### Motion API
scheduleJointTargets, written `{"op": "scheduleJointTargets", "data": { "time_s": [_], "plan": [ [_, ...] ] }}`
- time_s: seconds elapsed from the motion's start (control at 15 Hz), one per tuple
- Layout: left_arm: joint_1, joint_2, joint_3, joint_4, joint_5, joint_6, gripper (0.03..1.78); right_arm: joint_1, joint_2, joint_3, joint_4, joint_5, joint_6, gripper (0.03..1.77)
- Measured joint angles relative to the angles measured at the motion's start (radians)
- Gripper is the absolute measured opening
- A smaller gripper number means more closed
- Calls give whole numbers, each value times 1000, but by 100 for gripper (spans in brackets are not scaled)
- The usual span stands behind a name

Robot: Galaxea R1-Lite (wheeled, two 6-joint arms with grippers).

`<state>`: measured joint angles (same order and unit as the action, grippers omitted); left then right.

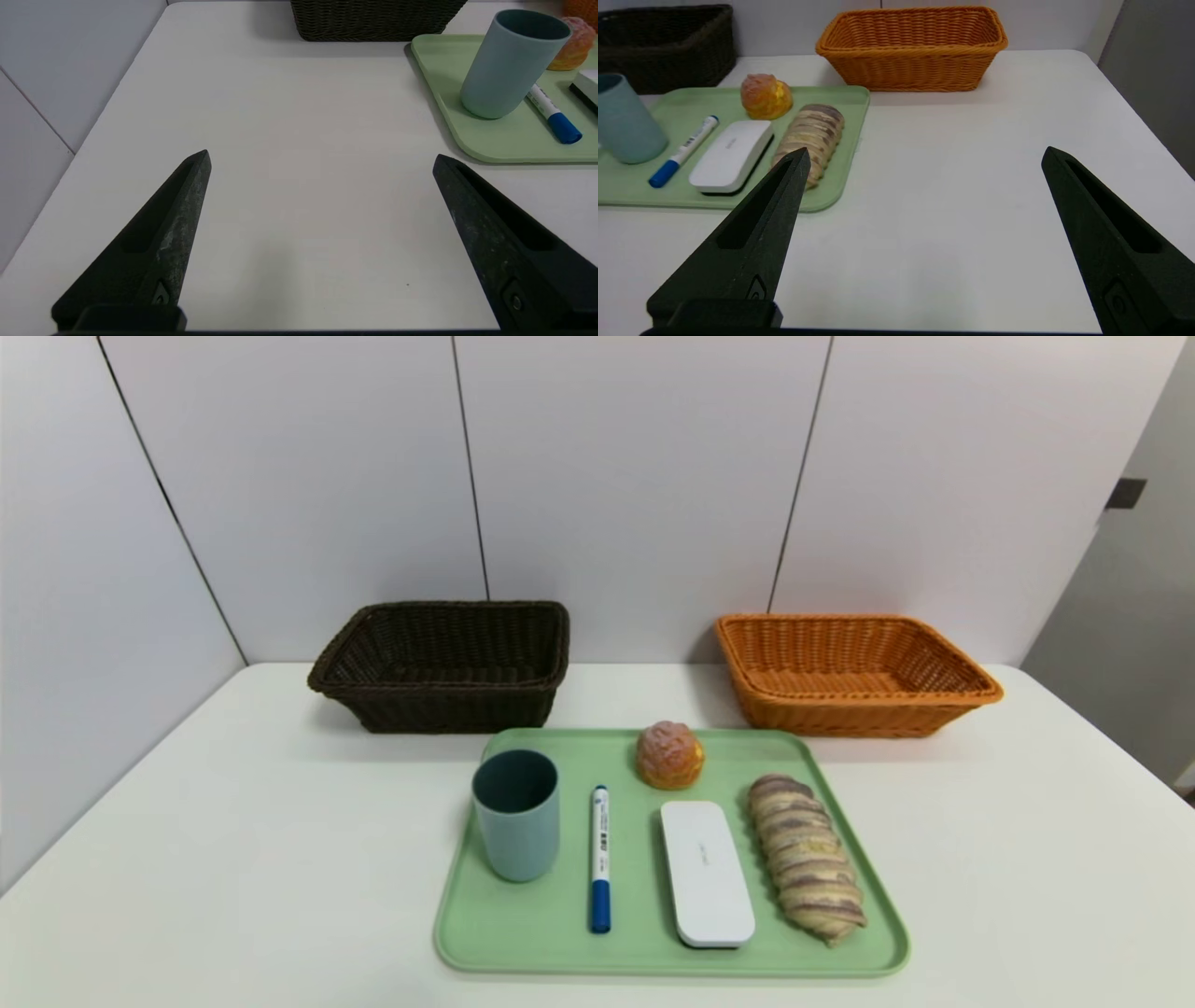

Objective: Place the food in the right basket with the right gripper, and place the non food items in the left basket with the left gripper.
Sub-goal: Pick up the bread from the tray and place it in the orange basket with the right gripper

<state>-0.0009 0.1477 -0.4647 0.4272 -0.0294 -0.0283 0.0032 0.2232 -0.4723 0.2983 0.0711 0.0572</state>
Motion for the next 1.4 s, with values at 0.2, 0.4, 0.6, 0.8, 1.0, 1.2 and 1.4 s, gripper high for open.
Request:
{"op": "scheduleJointTargets", "data": {
  "time_s": [0.2,0.4,0.6,0.8,1.0,1.2,1.4],
  "plan": [
    [-1,208,-202,30,-29,-39,169,3,258,-303,121,32,73,171],
    [-1,418,-378,37,-61,-113,169,13,523,-608,260,73,118,171],
    [-3,595,-473,21,-72,-152,169,88,789,-891,444,100,179,171],
    [-23,699,-469,-73,-96,-156,169,230,1025,-1089,647,104,274,171],
    [-51,779,-462,-97,-114,-169,169,385,1223,-1171,761,62,378,171],
    [-108,845,-465,-89,-113,-239,169,495,1386,-1202,787,-48,509,171],
    [-140,879,-463,-88,-113,-251,169,529,1530,-1251,851,-80,578,171]
  ]
}}
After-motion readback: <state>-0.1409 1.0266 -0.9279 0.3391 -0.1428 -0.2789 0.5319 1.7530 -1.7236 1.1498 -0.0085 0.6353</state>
